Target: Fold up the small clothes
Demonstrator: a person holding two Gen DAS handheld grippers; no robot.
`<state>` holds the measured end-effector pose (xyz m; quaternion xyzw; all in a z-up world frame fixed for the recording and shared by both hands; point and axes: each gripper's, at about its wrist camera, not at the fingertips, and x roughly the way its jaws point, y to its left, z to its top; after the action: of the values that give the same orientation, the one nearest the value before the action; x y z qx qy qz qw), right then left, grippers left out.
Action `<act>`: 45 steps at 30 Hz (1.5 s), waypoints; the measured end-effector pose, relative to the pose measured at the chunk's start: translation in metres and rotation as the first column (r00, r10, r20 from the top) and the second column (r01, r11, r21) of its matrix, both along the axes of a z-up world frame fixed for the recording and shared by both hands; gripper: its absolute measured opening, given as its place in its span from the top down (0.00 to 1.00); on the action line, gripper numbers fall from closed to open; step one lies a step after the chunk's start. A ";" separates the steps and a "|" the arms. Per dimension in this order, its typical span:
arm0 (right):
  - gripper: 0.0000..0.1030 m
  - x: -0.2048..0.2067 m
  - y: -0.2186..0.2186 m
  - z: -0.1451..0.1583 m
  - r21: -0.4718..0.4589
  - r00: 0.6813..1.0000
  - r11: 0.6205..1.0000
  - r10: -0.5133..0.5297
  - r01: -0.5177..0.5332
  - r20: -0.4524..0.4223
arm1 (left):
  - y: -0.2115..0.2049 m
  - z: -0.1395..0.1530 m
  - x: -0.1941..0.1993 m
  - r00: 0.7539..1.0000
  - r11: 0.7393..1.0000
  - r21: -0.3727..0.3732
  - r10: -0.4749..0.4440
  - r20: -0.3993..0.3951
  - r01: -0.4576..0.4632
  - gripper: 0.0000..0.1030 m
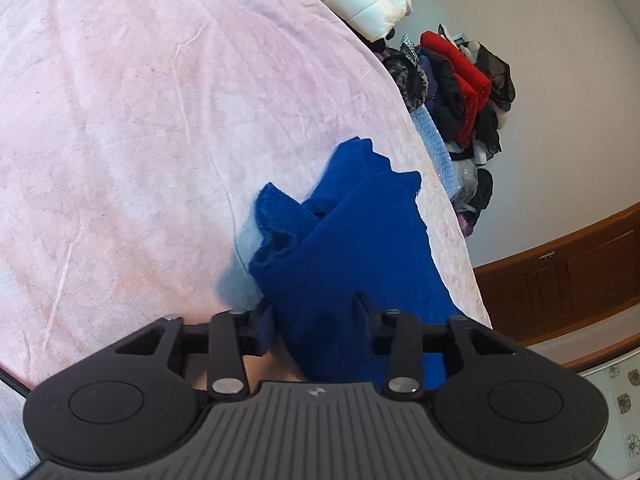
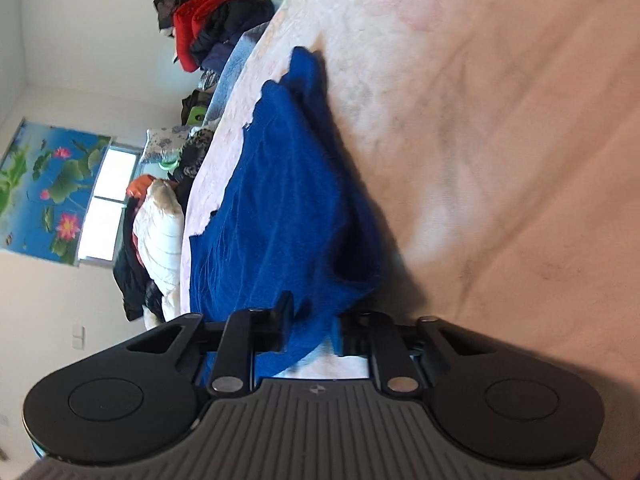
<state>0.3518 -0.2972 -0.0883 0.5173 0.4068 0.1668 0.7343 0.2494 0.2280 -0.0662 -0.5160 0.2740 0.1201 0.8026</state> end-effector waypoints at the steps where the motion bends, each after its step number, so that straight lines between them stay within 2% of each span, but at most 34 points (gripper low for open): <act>1: 0.91 0.000 -0.002 -0.003 0.008 1.000 1.000 -0.005 0.005 -0.004 | 0.002 -0.002 -0.002 1.000 1.000 -0.009 0.002 0.003 -0.002 0.67; 3: 0.92 -0.002 -0.002 -0.004 0.007 1.000 1.000 0.010 -0.010 0.018 | 0.003 -0.002 -0.003 1.000 1.000 0.011 -0.003 -0.011 0.003 0.73; 6: 0.93 -0.003 0.000 0.001 -0.040 0.999 0.999 0.033 -0.031 0.042 | -0.004 0.003 0.000 0.998 0.994 0.107 -0.023 -0.057 0.029 0.86; 7: 0.96 -0.005 -0.001 0.003 -0.051 0.998 0.998 0.035 -0.032 0.057 | -0.007 0.005 0.002 0.997 0.990 0.137 -0.032 -0.067 0.041 0.87; 10: 0.94 -0.010 -0.004 0.015 -0.121 0.995 0.992 0.038 -0.026 0.093 | -0.014 0.010 0.003 0.994 0.972 0.222 -0.050 -0.093 0.070 0.88; 13: 0.99 -0.009 -0.014 0.009 -0.117 0.996 0.992 0.045 -0.037 0.072 | -0.022 0.014 0.006 0.991 0.946 0.307 -0.070 -0.116 0.103 0.88; 16: 0.99 -0.007 -0.015 0.009 -0.115 0.996 0.992 0.061 -0.053 0.070 | -0.027 0.017 0.007 0.988 0.926 0.356 -0.083 -0.132 0.125 0.88; 17: 0.97 -0.007 -0.015 0.011 -0.122 0.996 0.991 0.057 -0.049 0.069 | -0.027 0.017 0.007 0.987 0.925 0.358 -0.084 -0.134 0.127 0.88; 18: 0.87 -0.008 -0.015 0.012 -0.121 0.997 0.992 0.044 -0.035 0.070 | -0.026 0.017 0.007 0.987 0.927 0.353 -0.085 -0.134 0.128 0.88; 24: 0.69 -0.005 -0.016 0.010 -0.041 0.998 0.998 0.042 -0.040 0.049 | -0.024 0.017 0.007 0.986 0.930 0.341 -0.090 -0.141 0.134 0.88; 28: 0.63 -0.002 -0.013 0.013 -0.033 0.998 0.998 0.058 -0.057 0.038 | -0.022 0.018 0.008 0.985 0.934 0.330 -0.094 -0.144 0.138 0.88; 35: 0.46 0.001 -0.008 0.020 -0.023 0.996 0.997 0.076 -0.075 0.053 | -0.020 0.016 0.007 0.985 0.937 0.319 -0.103 -0.139 0.143 0.88; 37: 0.58 0.000 -0.007 0.021 -0.048 0.998 0.998 0.047 -0.044 0.046 | -0.018 0.016 0.007 0.985 0.941 0.308 -0.104 -0.139 0.143 0.88; 38: 0.83 0.000 -0.006 0.020 -0.070 0.998 0.997 0.042 -0.039 0.039 | -0.017 0.017 0.006 0.985 0.942 0.305 -0.104 -0.140 0.143 0.88; 39: 0.91 -0.001 -0.006 0.019 -0.089 0.999 0.996 0.028 -0.024 0.041 | -0.017 0.017 0.006 0.985 0.940 0.308 -0.104 -0.140 0.143 0.88; 45: 0.91 -0.011 -0.007 0.033 -0.133 0.992 0.991 0.030 -0.014 0.123 | -0.014 0.024 -0.001 0.986 0.934 0.325 -0.110 -0.126 0.145 0.92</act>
<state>0.3410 -0.3040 -0.0551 0.4516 0.3761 0.1794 0.7890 0.2487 0.2140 -0.0417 -0.3469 0.3247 0.1395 0.8688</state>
